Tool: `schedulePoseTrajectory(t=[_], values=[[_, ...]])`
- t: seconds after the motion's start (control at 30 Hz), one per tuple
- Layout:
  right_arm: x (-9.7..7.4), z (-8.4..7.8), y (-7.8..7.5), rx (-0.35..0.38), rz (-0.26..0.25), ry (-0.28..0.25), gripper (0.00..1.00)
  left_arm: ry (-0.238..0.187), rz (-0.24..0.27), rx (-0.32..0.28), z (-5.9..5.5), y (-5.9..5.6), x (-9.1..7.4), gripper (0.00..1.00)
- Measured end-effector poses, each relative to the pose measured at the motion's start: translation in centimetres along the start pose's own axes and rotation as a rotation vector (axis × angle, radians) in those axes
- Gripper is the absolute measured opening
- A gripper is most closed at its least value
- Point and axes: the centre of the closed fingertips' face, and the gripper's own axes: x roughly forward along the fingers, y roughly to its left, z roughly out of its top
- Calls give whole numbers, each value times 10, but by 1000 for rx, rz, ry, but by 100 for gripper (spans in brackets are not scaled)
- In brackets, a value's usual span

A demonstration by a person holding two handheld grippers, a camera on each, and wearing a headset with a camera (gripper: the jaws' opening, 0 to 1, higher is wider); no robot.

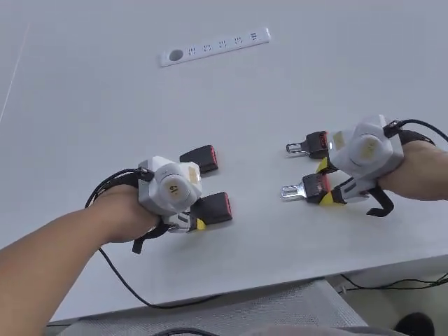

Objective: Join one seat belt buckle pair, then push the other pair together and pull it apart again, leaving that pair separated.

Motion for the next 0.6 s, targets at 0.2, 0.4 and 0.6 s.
schedulePoseTrajectory(t=[0.2, 0.4, 0.6], values=[[12, 17, 4, 10, -1, -51, 35, -1, -1, -4, 0, 0, 0, 33], [19, 27, 2, 27, -7, -82, 35, -4, -5, -2, 0, 0, 1, 33], [31, 43, 2, 15, -11, -92, 35, -3, -6, 1, 0, 0, 1, 33]])
